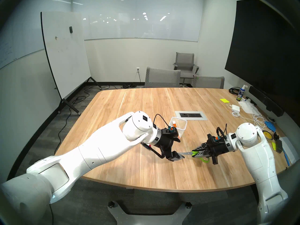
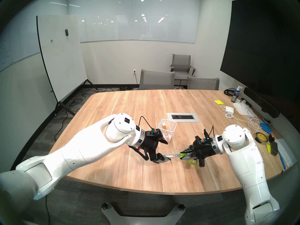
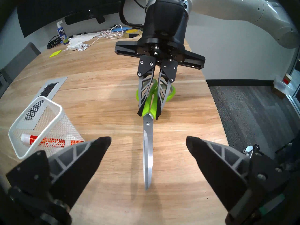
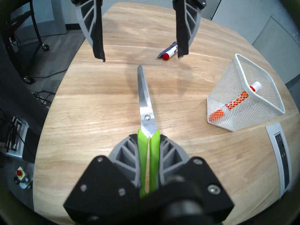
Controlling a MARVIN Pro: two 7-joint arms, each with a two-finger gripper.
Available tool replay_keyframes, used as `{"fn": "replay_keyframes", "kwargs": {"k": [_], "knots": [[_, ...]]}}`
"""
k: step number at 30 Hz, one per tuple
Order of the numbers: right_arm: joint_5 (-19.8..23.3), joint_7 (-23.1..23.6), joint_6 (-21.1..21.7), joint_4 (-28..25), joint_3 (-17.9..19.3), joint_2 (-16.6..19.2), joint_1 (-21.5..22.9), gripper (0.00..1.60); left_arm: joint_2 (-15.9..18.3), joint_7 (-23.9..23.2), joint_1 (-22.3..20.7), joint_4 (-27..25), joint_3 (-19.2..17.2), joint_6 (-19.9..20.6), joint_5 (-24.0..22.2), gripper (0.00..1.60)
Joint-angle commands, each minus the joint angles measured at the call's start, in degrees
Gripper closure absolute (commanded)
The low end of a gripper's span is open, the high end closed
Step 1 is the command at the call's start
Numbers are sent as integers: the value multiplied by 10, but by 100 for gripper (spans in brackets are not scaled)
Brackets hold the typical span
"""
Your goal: Place the pen, the marker, and the scissors into the pen holder
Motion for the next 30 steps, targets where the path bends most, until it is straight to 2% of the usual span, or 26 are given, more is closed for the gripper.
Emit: {"fn": "replay_keyframes", "kwargs": {"k": [1, 16, 30], "knots": [[-2, -4, -2, -20, 4, 3, 3, 160, -11, -5, -13, 0, 0, 0, 1, 0], [-27, -7, 3, -42, -3, -11, -5, 160, -40, -41, -47, 49, 31, 2, 20, 0], [-37, -15, 12, -73, -11, -21, -21, 160, -70, -55, -59, 90, 43, -10, 29, 0]]}}
